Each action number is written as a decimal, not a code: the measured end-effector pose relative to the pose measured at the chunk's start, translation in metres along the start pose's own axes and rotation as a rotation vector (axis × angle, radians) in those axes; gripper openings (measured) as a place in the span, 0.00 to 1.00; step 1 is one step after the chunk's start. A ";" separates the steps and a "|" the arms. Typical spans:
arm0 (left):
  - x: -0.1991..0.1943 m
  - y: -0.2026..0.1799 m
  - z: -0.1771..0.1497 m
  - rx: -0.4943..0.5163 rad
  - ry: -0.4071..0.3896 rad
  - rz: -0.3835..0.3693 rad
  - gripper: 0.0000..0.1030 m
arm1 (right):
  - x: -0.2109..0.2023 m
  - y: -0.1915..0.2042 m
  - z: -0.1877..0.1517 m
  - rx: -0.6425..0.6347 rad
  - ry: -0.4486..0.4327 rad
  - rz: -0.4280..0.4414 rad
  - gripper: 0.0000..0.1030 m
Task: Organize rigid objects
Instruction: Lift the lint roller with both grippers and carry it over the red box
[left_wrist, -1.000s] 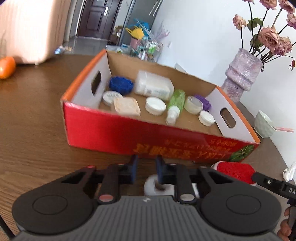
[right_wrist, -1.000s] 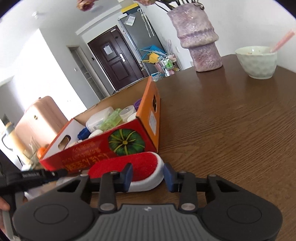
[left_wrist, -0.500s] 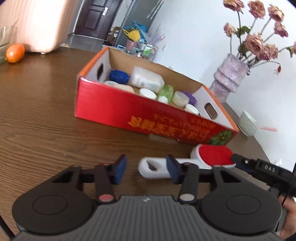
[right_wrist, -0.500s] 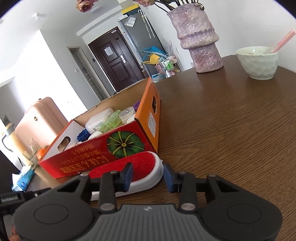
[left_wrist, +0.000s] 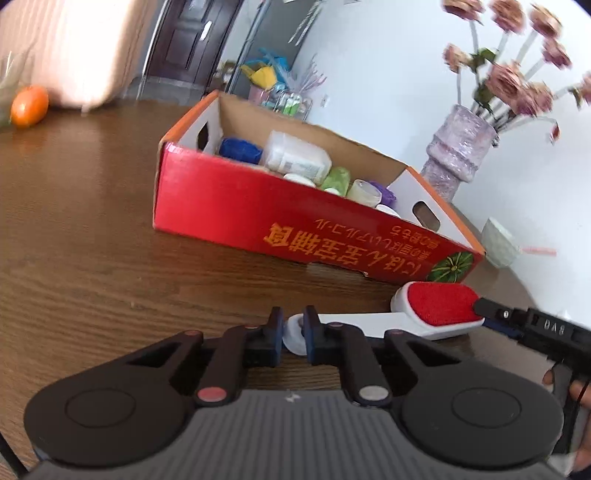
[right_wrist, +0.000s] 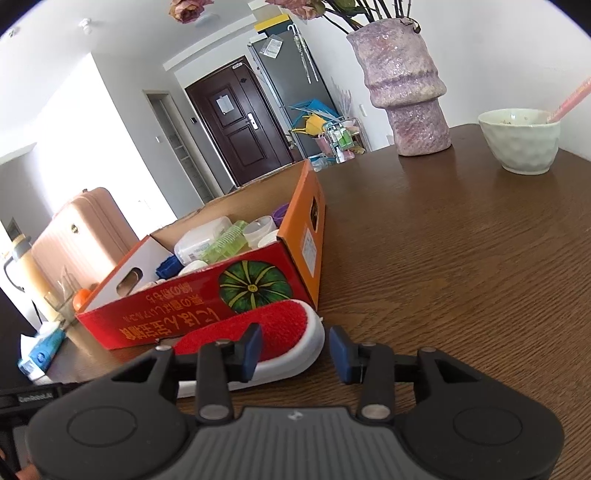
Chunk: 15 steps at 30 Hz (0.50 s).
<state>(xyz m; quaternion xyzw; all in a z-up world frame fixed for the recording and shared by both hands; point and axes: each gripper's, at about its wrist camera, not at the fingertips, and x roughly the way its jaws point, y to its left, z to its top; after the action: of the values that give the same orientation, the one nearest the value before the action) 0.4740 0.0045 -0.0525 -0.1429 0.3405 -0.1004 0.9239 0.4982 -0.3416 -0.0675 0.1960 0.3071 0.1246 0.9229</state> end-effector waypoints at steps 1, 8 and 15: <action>0.000 -0.002 0.000 0.012 -0.001 0.008 0.12 | 0.000 0.000 0.000 -0.001 0.003 -0.001 0.38; 0.003 -0.003 -0.002 0.031 -0.004 0.022 0.11 | 0.006 -0.003 0.013 0.020 0.031 0.021 0.38; 0.004 -0.004 -0.003 0.045 -0.024 0.032 0.11 | 0.018 -0.022 0.013 0.115 0.051 0.114 0.40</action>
<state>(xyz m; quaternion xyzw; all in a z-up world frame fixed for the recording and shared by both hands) 0.4742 -0.0006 -0.0559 -0.1178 0.3294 -0.0915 0.9323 0.5223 -0.3590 -0.0769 0.2628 0.3255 0.1639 0.8934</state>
